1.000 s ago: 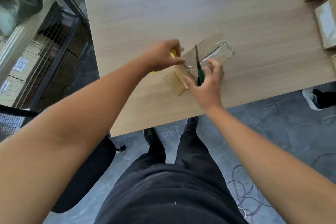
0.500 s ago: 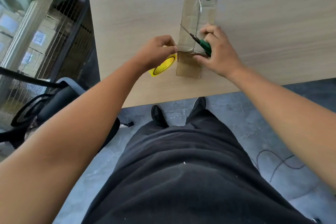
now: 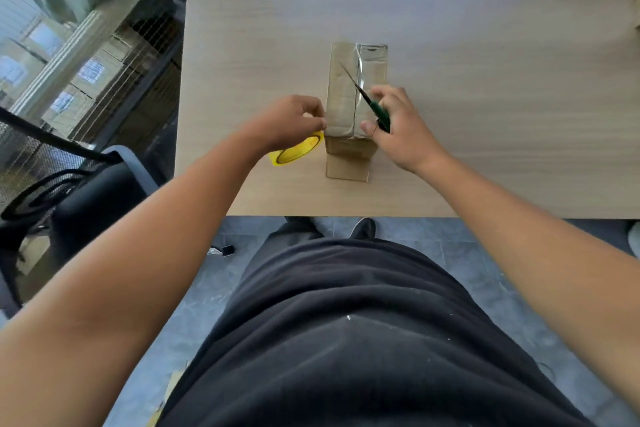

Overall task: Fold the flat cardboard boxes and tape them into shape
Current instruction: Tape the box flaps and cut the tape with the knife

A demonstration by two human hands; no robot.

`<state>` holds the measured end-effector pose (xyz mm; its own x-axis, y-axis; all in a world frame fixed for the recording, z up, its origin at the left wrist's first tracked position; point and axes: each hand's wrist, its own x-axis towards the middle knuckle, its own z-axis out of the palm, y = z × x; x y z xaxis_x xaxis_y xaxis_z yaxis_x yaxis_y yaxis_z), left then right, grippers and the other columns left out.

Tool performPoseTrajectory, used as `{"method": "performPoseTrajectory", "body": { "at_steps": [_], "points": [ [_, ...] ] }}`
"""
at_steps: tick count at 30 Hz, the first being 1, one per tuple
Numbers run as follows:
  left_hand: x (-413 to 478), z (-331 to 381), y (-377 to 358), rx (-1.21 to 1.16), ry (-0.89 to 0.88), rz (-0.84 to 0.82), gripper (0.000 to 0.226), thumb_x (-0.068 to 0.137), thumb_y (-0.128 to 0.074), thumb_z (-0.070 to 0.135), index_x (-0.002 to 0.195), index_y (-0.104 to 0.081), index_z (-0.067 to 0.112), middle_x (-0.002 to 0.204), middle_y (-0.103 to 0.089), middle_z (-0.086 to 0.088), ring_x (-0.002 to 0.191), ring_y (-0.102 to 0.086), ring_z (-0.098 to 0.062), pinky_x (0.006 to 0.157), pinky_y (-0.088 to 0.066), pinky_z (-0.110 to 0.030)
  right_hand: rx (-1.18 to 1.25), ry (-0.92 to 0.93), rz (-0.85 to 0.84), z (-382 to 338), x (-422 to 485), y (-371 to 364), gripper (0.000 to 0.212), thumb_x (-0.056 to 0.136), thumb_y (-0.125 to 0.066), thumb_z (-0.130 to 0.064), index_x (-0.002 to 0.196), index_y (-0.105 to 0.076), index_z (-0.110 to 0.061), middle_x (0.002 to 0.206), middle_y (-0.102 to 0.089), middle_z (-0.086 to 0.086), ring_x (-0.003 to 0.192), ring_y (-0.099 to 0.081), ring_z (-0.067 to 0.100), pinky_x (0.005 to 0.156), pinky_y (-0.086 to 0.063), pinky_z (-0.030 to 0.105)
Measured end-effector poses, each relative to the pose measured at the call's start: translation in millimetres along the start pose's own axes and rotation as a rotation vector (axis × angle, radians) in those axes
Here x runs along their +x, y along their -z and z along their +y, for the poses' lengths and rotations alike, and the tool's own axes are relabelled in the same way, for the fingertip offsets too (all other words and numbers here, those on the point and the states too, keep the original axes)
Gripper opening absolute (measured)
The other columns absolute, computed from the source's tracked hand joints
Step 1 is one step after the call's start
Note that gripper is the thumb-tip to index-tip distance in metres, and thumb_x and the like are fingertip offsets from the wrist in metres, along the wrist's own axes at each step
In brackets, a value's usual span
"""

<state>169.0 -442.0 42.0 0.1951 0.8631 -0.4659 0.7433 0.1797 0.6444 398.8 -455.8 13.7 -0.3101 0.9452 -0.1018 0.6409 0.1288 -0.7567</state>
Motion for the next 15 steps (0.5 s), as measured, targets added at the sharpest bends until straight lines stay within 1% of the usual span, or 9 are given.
{"method": "performPoseTrajectory", "body": {
  "at_steps": [1, 2, 4, 6, 7, 9, 10, 13, 15],
  "points": [
    [-3, 1, 2, 0.006, 0.003, 0.005, 0.007, 0.091, -0.065, 0.025, 0.084, -0.067, 0.025, 0.109, -0.072, 0.0, 0.095, -0.063, -0.017, 0.071, -0.047, -0.025, 0.014, -0.005, -0.006, 0, 1, 1, 0.028, 0.097, -0.066, -0.015, 0.111, -0.056, 0.007, 0.144, -0.045, 0.013, 0.135, -0.043, 0.023, 0.112, -0.032, 0.027],
    [-5, 3, 6, -0.003, 0.004, 0.022, 0.008, 0.091, -0.065, 0.025, 0.083, -0.066, 0.025, 0.109, -0.072, 0.001, 0.095, -0.063, -0.017, 0.072, -0.048, -0.027, 0.02, -0.006, -0.016, 1, 2, 2, 0.029, 0.097, -0.066, -0.016, 0.114, -0.057, 0.006, 0.144, -0.045, 0.012, 0.135, -0.044, 0.022, 0.112, -0.033, 0.028],
    [-11, 5, 17, -0.059, 0.004, 0.077, 0.011, 0.091, -0.064, 0.024, 0.08, -0.066, 0.027, 0.106, -0.071, 0.005, 0.099, -0.063, -0.017, 0.082, -0.05, -0.033, 0.027, 0.0, -0.045, 0, 4, 6, 0.036, 0.098, -0.065, -0.017, 0.125, -0.056, 0.004, 0.144, -0.046, 0.01, 0.133, -0.044, 0.02, 0.112, -0.033, 0.027],
    [-17, 11, 30, -0.133, -0.001, 0.105, 0.012, 0.092, -0.063, 0.023, 0.081, -0.066, 0.027, 0.099, -0.069, 0.012, 0.093, -0.063, -0.013, 0.078, -0.048, -0.032, 0.091, -0.006, -0.061, -3, 5, 14, 0.039, 0.098, -0.065, -0.016, 0.133, -0.054, -0.002, 0.136, -0.049, 0.005, 0.125, -0.048, 0.017, 0.106, -0.035, 0.02],
    [-20, 16, 34, -0.145, -0.017, 0.102, 0.011, 0.092, -0.062, 0.024, 0.083, -0.067, 0.026, 0.097, -0.067, 0.014, 0.09, -0.062, -0.011, 0.075, -0.046, -0.03, 0.129, -0.014, -0.052, -6, 5, 18, 0.036, 0.098, -0.064, -0.016, 0.132, -0.055, -0.006, 0.129, -0.05, 0.001, 0.118, -0.05, 0.015, 0.101, -0.036, 0.019],
    [-21, 27, 40, -0.099, -0.083, 0.085, 0.012, 0.093, -0.059, 0.022, 0.087, -0.068, 0.026, 0.101, -0.063, 0.011, 0.093, -0.059, -0.009, 0.076, -0.042, -0.028, 0.176, -0.046, 0.017, -12, 6, 24, 0.019, 0.098, -0.065, -0.017, 0.116, -0.059, -0.011, 0.109, -0.053, -0.002, 0.103, -0.052, 0.017, 0.091, -0.04, 0.027],
    [-21, 34, 42, -0.069, -0.116, 0.077, 0.013, 0.094, -0.058, 0.021, 0.089, -0.069, 0.026, 0.105, -0.062, 0.009, 0.096, -0.057, -0.008, 0.079, -0.041, -0.024, 0.212, -0.077, 0.055, -15, 7, 28, 0.013, 0.098, -0.065, -0.019, 0.106, -0.059, -0.01, 0.102, -0.057, 0.002, 0.098, -0.054, 0.021, 0.088, -0.043, 0.032],
    [-18, 55, 49, -0.051, -0.169, 0.031, 0.017, 0.095, -0.058, 0.015, 0.093, -0.071, 0.025, 0.109, -0.057, 0.003, 0.094, -0.055, -0.006, 0.076, -0.039, -0.019, 0.393, -0.156, 0.048, -29, 12, 44, 0.017, 0.099, -0.064, -0.02, 0.091, -0.053, -0.009, 0.088, -0.063, 0.016, 0.084, -0.062, 0.025, 0.082, -0.048, 0.036],
    [-16, 69, 55, -0.057, -0.177, -0.013, 0.02, 0.096, -0.057, 0.012, 0.095, -0.073, 0.025, 0.11, -0.052, 0.001, 0.089, -0.054, -0.008, 0.068, -0.041, -0.018, 0.554, -0.173, 0.005, -39, 16, 56, 0.015, 0.098, -0.065, -0.014, 0.089, -0.053, -0.01, 0.072, -0.055, 0.008, 0.065, -0.058, 0.021, 0.076, -0.054, 0.04]
  ]
}}
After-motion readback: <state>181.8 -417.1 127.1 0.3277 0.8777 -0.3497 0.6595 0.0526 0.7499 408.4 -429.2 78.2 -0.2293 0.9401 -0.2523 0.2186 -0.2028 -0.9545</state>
